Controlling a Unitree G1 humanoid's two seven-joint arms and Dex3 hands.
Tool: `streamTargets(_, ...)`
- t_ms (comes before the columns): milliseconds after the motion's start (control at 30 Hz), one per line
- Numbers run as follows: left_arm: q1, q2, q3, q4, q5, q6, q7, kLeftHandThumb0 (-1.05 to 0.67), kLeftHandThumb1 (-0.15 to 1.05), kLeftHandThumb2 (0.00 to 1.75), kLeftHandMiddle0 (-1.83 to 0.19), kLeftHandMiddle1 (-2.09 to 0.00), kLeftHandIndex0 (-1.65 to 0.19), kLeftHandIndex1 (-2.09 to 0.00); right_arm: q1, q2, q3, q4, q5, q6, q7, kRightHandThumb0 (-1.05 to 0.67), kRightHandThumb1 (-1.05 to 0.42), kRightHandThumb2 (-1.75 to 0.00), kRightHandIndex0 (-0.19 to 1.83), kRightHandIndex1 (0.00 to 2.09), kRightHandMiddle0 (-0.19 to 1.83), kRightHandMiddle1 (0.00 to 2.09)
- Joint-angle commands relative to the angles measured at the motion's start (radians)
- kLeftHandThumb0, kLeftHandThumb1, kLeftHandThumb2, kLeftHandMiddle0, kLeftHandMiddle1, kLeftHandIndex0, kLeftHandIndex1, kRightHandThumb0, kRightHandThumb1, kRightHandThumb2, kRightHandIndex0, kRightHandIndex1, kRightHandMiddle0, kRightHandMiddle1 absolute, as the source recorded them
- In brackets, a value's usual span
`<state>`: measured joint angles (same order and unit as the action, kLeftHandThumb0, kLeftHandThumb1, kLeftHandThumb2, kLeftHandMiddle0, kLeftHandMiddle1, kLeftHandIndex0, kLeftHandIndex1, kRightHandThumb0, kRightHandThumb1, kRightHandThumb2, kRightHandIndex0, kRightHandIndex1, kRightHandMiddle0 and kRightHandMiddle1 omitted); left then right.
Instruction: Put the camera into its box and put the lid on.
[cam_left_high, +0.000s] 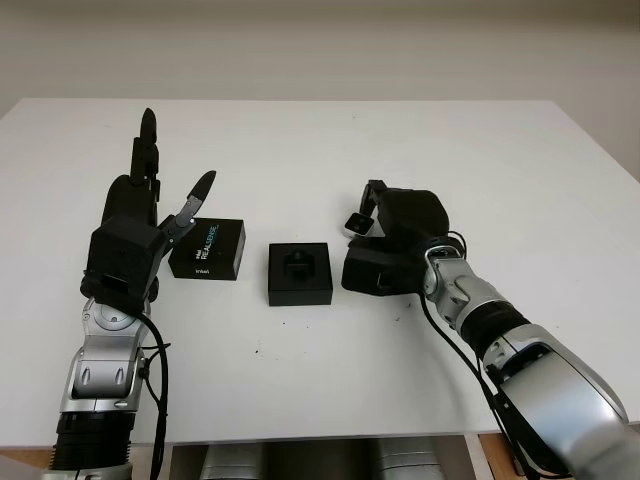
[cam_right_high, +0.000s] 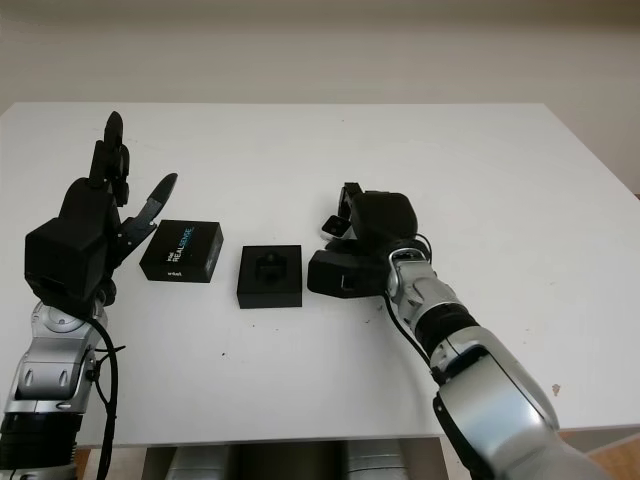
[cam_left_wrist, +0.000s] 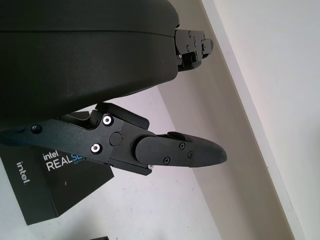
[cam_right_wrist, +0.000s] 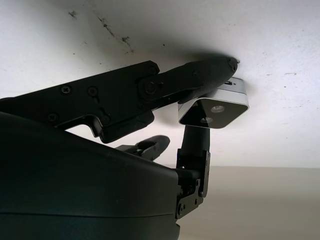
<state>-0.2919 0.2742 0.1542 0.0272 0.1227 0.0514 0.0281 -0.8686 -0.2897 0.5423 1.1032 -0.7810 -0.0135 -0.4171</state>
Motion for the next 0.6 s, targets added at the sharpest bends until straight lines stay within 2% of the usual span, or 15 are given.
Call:
streamTargets(0, -0.015, 0.003, 0.0, 0.002, -0.003, -0.008, 0.001, -0.62, 1.05, 0.27, 0.07, -0.05, 0.09, -0.06, -0.013, -0.005, 0.015, 0.016, -0.018, 0.0, -0.018, -0.55, -0.96, -0.06, 0.6, 0.19, 0.32, 1.8)
streamTargets(200, -0.013, 0.001, 0.002, 0.007, -0.011, -0.017, -0.001, -0.61, 1.05, 0.27, 0.07, -0.05, 0.09, -0.06, -0.019, -0.005, 0.027, 0.024, -0.025, -0.01, -0.038, -0.47, -0.97, -0.05, 0.55, 0.43, 0.41, 1.53)
streamTargets(300, -0.015, 0.002, 0.001, 0.01, -0.013, -0.019, -0.001, -0.61, 1.05, 0.26, 0.08, -0.05, 0.1, -0.05, -0.021, -0.007, 0.028, 0.03, -0.021, -0.026, -0.047, -0.46, -0.99, -0.06, 0.51, 0.51, 0.42, 1.58)
streamTargets(333, -0.015, 0.002, 0.001, 0.01, -0.013, -0.019, -0.001, -0.61, 1.05, 0.26, 0.08, -0.05, 0.11, -0.05, -0.019, -0.007, 0.02, 0.029, -0.01, -0.044, -0.052, -0.46, -1.0, -0.06, 0.49, 0.54, 0.4, 1.67)
streamTargets(467, -0.012, 0.006, 0.002, 0.006, -0.005, -0.017, 0.004, -0.6, 1.05, 0.27, 0.07, -0.05, 0.1, -0.05, -0.009, -0.006, -0.043, 0.024, 0.07, -0.129, -0.045, -0.43, -1.01, -0.06, 0.43, 0.51, 0.39, 1.73)
streamTargets(567, -0.009, 0.005, 0.004, 0.005, -0.011, -0.015, 0.0, -0.6, 1.05, 0.27, 0.07, -0.05, 0.1, -0.06, -0.003, -0.007, -0.094, 0.024, 0.139, -0.212, -0.028, -0.41, -1.0, -0.05, 0.45, 0.41, 0.42, 1.55)
